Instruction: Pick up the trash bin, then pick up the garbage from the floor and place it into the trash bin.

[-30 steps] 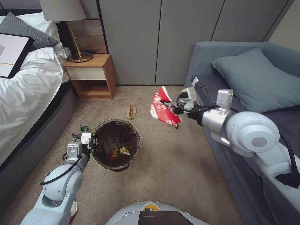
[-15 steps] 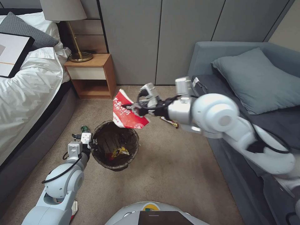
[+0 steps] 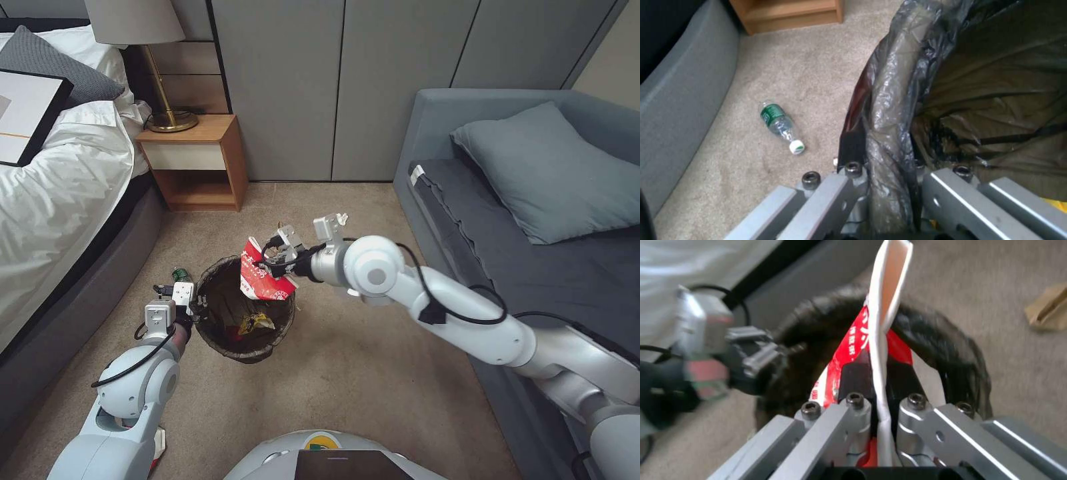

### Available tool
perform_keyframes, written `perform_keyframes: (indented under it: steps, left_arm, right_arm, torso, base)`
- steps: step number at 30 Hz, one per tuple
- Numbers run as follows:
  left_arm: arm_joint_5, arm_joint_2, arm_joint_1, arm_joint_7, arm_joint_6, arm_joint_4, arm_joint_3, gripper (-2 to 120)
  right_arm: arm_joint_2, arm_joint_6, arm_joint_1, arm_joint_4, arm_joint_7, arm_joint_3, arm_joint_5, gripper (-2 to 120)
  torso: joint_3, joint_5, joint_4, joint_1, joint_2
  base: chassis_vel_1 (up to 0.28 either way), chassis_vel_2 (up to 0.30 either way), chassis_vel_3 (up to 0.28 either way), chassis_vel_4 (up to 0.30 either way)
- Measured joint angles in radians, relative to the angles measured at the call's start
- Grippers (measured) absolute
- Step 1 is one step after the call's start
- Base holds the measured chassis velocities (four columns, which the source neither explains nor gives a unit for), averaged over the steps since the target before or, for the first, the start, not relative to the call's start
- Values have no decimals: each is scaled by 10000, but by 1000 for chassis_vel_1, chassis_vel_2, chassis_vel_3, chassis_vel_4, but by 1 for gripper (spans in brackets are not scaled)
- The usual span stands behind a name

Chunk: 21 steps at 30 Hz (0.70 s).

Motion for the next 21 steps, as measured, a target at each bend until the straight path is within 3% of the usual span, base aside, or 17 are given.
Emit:
perform_keyframes:
  steps: [13, 21]
  left_arm:
    - [-32, -39, -53, 14, -8, 139, -49, 0]
    - [-41, -65, -59, 15, -9, 190, -55, 0]
  right_arm:
    - [1819, 402, -174, -1746, 373, -1050, -500, 0]
    - [2504, 775, -438, -2898, 580, -1232, -861, 0]
  torso:
    - [-1, -1, 2, 0, 0]
    - [-1, 1, 1, 0, 0]
  base:
    - [0, 0, 0, 0]
    - [0, 0, 0, 0]
